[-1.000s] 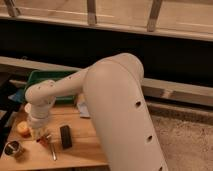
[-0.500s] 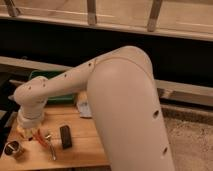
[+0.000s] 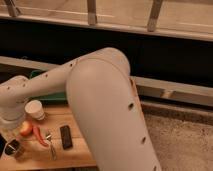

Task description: Place banana in metal cup

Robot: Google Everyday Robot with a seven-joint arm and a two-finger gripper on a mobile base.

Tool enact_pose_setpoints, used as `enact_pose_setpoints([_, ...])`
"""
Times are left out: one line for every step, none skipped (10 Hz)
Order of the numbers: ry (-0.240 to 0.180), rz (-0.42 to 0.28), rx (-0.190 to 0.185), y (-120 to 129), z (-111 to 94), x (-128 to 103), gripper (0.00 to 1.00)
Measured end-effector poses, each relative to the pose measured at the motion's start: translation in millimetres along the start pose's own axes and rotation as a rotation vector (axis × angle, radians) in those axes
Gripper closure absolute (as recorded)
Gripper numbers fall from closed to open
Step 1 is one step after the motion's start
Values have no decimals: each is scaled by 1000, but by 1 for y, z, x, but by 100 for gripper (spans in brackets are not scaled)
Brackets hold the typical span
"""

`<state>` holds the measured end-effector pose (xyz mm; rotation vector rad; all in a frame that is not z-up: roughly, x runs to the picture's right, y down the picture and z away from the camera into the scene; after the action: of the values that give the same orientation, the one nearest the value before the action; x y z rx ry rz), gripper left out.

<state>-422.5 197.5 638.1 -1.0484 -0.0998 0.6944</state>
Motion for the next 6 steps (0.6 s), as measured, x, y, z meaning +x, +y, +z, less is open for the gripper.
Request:
enact_pose_setpoints([29,-38,-23,12,14,-8,87])
enact_pose_setpoints([63,-70,-46,24,30,-13,87])
enact_pose_setpoints([99,-98,-67,35,48,-16,87])
enact_pose_setpoints([132,-106,-84,40,63,-15,87])
enact_pose_setpoints([145,-100,-87,39,68,-12,87])
enact_pose_setpoints([149,-87,-88,36,70,-9,87])
